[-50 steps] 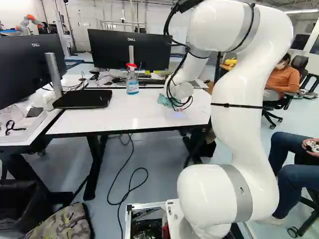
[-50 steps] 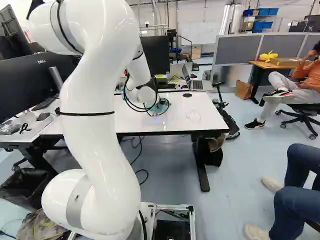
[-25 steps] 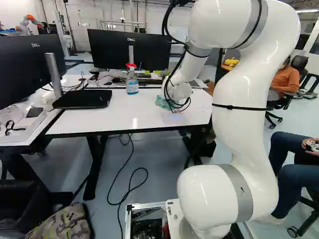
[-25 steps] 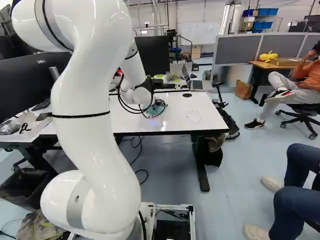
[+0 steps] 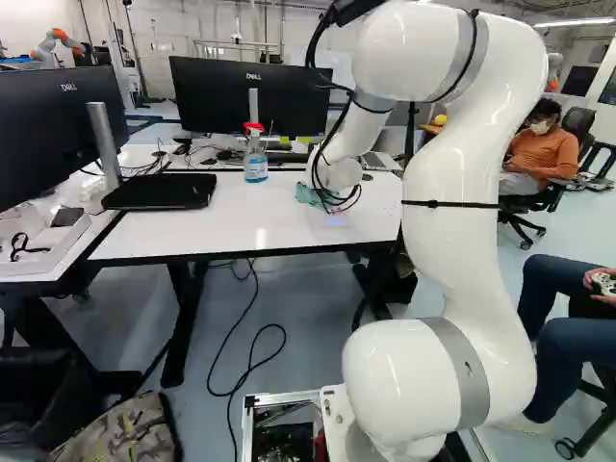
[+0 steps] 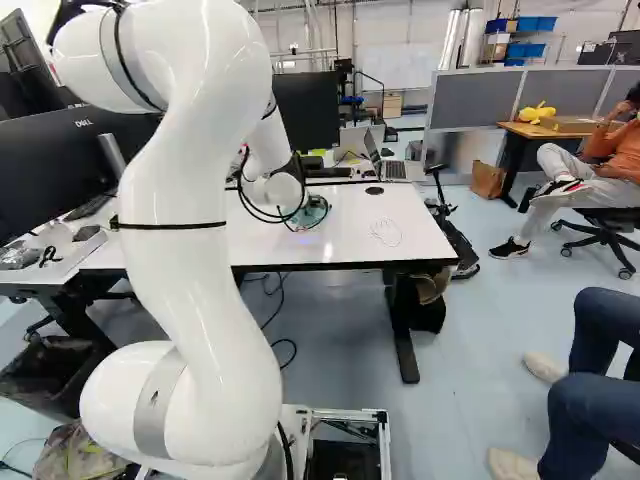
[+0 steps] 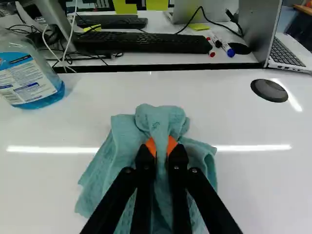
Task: Clean the table with the green towel
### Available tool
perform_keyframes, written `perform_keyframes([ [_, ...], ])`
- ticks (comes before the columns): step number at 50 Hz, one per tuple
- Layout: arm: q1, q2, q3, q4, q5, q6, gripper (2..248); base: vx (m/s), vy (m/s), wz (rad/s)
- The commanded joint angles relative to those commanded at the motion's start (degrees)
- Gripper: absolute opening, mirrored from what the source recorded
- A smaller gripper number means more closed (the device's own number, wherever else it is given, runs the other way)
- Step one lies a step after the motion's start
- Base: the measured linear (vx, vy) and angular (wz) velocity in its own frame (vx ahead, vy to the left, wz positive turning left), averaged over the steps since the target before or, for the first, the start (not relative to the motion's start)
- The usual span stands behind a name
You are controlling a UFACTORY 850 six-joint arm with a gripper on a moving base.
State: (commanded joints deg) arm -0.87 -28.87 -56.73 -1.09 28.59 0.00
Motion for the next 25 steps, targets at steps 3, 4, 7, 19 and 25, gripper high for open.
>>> perform_keyframes([
  [3, -0.1, -0.7, -1.0, 0.0, 0.0, 0.0, 43, 0.0, 0.0, 0.0],
  [4, -0.1, -1.0, -1.4, 0.0, 0.0, 0.0, 43, 0.0, 0.0, 0.0],
  [7, -0.2, -1.6, -2.2, 0.0, 0.0, 0.0, 43, 0.0, 0.0, 0.0],
  [19, -0.8, -2.4, -3.2, 0.0, 0.0, 0.0, 43, 0.0, 0.0, 0.0],
  [25, -0.8, -2.0, -3.1, 0.0, 0.0, 0.0, 43, 0.0, 0.0, 0.0],
])
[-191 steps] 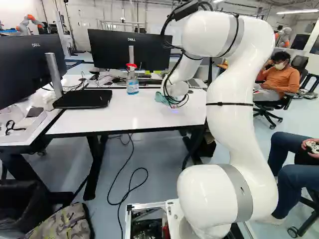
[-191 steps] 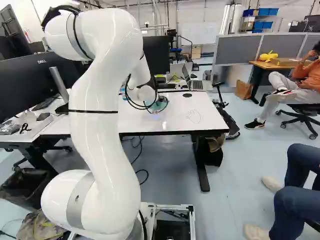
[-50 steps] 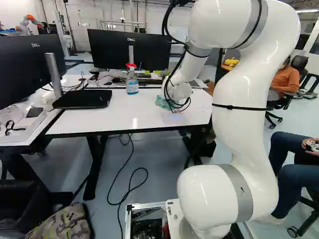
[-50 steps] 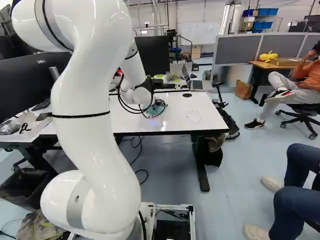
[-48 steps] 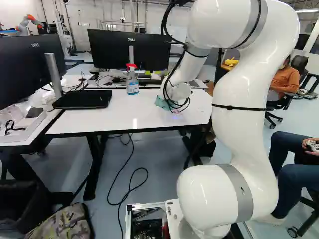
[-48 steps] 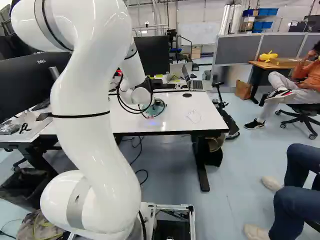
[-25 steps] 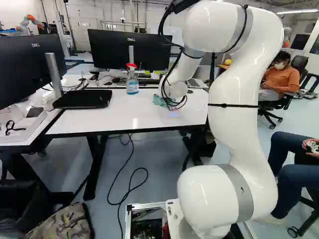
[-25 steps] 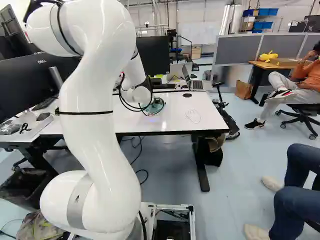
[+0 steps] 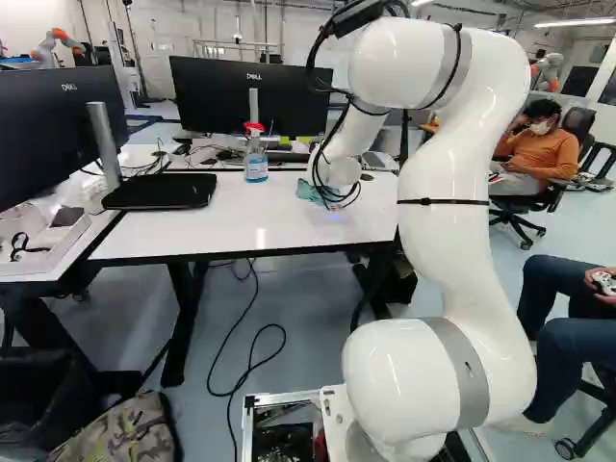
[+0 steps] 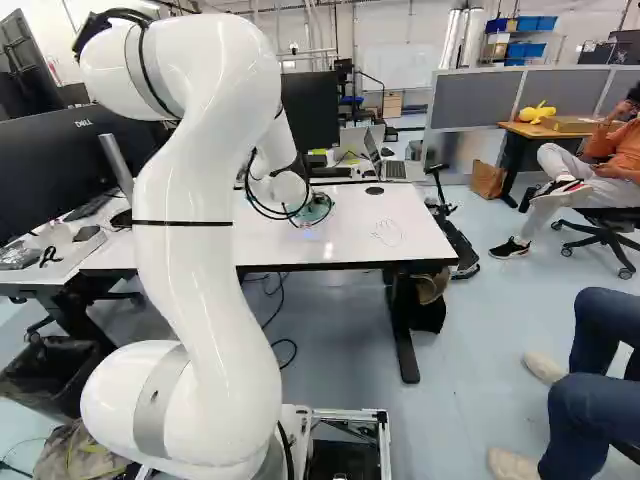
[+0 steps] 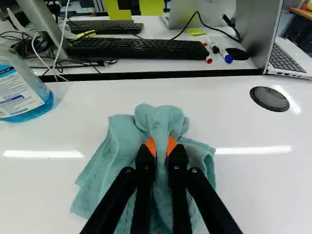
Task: Clean the table with the green towel
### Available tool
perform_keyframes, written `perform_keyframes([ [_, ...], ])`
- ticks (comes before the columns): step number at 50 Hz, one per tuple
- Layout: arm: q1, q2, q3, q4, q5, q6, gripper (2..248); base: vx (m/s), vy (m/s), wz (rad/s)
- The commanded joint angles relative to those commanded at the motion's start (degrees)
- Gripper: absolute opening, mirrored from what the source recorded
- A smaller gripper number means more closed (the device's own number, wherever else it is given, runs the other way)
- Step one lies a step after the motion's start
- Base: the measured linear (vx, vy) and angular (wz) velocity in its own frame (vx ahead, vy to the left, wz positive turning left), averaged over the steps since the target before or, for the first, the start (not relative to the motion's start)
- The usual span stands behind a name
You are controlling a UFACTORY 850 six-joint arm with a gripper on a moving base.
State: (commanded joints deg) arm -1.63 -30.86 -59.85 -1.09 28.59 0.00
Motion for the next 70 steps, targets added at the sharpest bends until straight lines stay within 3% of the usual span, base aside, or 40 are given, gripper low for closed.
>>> perform_keyframes([
  [17, 0.2, 2.2, 0.6, 0.0, -1.5, 0.0, 43, 0.0, 0.0, 0.0],
  [70, 4.0, 15.4, 9.1, 0.0, -21.1, 0.0, 43, 0.0, 0.0, 0.0],
])
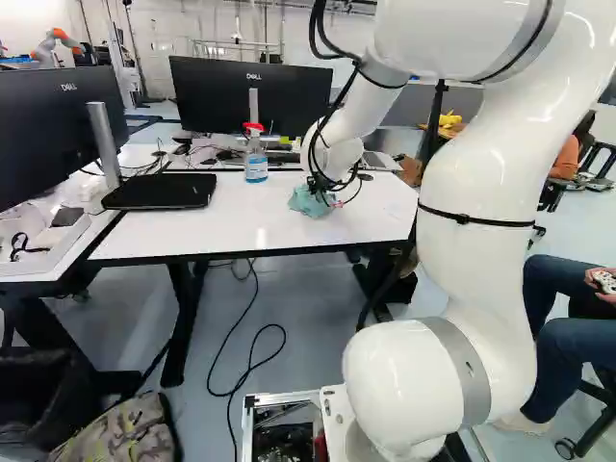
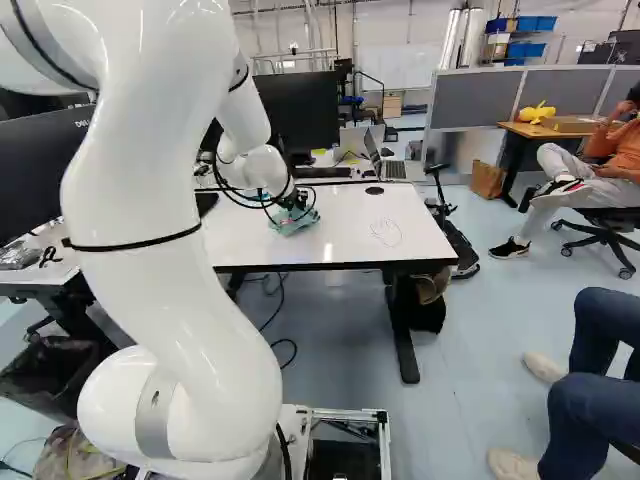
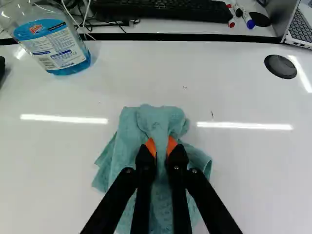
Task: Clean the table with the green towel
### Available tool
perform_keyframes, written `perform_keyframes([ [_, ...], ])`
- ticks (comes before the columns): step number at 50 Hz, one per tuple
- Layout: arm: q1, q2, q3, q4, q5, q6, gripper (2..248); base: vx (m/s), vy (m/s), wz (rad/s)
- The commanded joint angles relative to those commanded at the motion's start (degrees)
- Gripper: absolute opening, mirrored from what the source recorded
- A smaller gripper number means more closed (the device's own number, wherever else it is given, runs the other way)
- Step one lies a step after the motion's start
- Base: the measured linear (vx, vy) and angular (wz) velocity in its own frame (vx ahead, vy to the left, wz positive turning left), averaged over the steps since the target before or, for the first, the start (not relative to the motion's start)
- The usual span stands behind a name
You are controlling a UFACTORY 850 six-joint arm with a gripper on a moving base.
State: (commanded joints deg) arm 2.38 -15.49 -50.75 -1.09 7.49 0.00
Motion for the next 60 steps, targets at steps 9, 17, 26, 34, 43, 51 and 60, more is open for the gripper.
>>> perform_keyframes([
  [9, 0.2, 1.1, 0.4, 0.0, -1.9, 0.0, 43, 0.0, 0.0, 0.0],
  [17, 0.2, 1.1, 0.4, 0.0, -1.9, 0.0, 43, 0.0, 0.0, 0.0],
  [26, 0.0, 0.1, -0.8, 0.0, -1.3, 0.0, 43, 0.0, 0.0, 0.0],
  [34, -0.4, -1.7, -3.0, 0.0, 1.7, 0.0, 43, 0.0, 0.0, 0.0],
  [43, -0.8, -3.9, -5.7, 0.0, 5.4, 0.0, 43, 0.0, 0.0, 0.0],
  [51, -1.2, -6.0, -8.2, 0.0, 7.6, 0.0, 43, 0.0, 0.0, 0.0],
  [60, -1.8, -8.2, -10.8, 0.0, 8.6, 0.0, 43, 0.0, 0.0, 0.0],
])
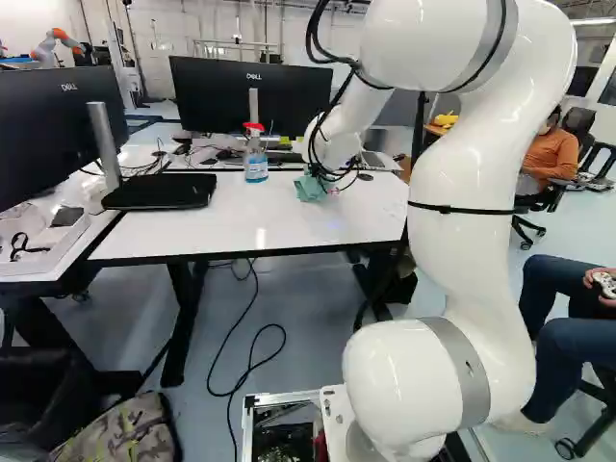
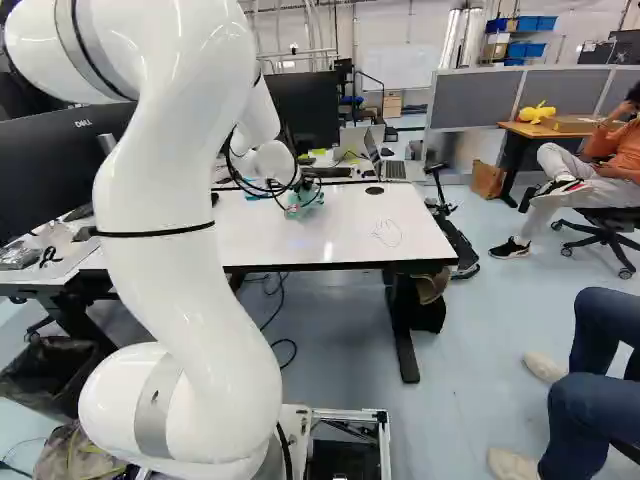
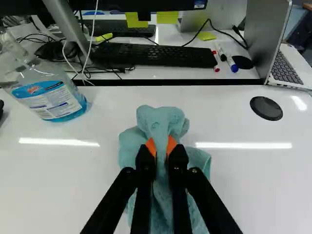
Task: Clean the table with the green towel
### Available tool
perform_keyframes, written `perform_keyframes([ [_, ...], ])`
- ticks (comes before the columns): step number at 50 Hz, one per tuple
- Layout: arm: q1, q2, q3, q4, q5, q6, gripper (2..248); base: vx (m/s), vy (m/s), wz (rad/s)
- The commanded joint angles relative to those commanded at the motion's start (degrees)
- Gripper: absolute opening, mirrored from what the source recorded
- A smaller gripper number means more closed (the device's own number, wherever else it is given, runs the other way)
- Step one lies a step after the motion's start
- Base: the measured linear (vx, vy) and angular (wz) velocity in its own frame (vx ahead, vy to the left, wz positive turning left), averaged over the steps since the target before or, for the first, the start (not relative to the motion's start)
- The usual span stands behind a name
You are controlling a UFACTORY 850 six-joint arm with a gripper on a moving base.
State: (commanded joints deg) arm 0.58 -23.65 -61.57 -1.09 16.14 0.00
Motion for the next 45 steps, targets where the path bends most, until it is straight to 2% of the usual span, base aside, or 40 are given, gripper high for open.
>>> perform_keyframes([
  [23, -1.6, -7.5, -6.7, 0.0, 2.5, 0.0, 43, 0.0, 0.0, 0.0],
  [45, -1.6, -10.5, -7.7, 0.0, 2.8, 0.0, 43, 0.0, 0.0, 0.0],
])
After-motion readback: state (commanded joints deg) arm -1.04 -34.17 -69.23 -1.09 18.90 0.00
